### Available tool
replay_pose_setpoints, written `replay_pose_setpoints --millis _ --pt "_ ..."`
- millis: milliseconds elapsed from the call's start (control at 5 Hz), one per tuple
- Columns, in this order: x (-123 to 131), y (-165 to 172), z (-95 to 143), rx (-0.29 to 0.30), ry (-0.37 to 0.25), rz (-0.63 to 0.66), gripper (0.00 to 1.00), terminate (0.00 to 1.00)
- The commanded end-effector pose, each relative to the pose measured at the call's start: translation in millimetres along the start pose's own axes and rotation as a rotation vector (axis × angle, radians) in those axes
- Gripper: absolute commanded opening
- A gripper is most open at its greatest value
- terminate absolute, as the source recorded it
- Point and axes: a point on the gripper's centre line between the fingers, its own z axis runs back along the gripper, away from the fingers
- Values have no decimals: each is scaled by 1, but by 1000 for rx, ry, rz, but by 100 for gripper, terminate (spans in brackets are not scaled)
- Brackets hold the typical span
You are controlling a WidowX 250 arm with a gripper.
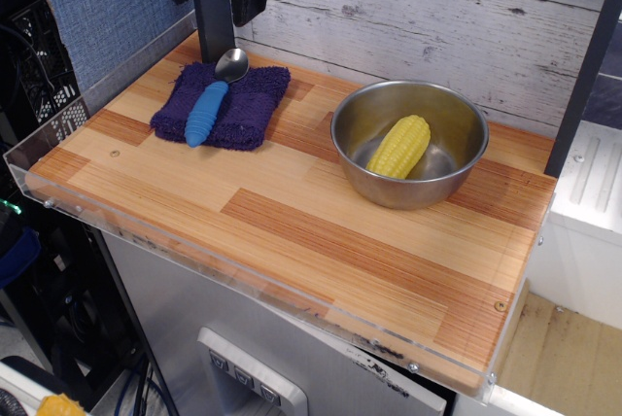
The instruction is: Take the squash out of the pot and put it on the left of the purple towel.
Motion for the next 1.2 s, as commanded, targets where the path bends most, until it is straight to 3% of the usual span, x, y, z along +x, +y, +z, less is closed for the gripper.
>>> replay_pose_setpoints --millis 0,200,600,1000 --pt "0 0 0 0 0 0 100 0" --pt "9 -35 -9 23 -7 -17 100 0" --pt "24 -109 -34 13 -22 -68 100 0" --pt "38 -146 -73 9 -4 -65 100 0"
